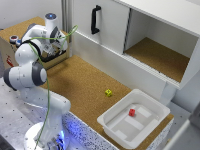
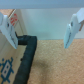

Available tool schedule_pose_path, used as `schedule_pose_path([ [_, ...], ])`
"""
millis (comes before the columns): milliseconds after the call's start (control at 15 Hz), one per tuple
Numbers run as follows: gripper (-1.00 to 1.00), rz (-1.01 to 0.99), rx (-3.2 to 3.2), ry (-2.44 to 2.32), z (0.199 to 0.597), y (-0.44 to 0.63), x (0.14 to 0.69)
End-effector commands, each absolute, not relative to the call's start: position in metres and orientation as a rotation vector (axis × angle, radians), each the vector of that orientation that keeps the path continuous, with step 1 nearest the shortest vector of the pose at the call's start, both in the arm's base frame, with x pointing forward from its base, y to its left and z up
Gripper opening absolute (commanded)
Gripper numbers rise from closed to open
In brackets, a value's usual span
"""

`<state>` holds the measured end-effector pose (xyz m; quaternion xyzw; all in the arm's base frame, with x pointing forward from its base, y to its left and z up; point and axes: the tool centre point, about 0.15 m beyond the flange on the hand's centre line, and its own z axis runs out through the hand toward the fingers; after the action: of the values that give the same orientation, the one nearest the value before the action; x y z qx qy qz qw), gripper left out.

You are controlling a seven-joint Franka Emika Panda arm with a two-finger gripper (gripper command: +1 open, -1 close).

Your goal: Grasp the drawer handle and close it

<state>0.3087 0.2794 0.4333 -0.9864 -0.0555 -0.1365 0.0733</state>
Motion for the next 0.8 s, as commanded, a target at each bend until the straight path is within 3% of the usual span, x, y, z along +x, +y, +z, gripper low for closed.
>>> schedule_pose_path([
  [0,1.00,-0.421,-3.060,-0.085,0.441,0.230,0.317],
  [733,1.00,-0.370,-3.152,0.128,0.438,0.086,0.328],
])
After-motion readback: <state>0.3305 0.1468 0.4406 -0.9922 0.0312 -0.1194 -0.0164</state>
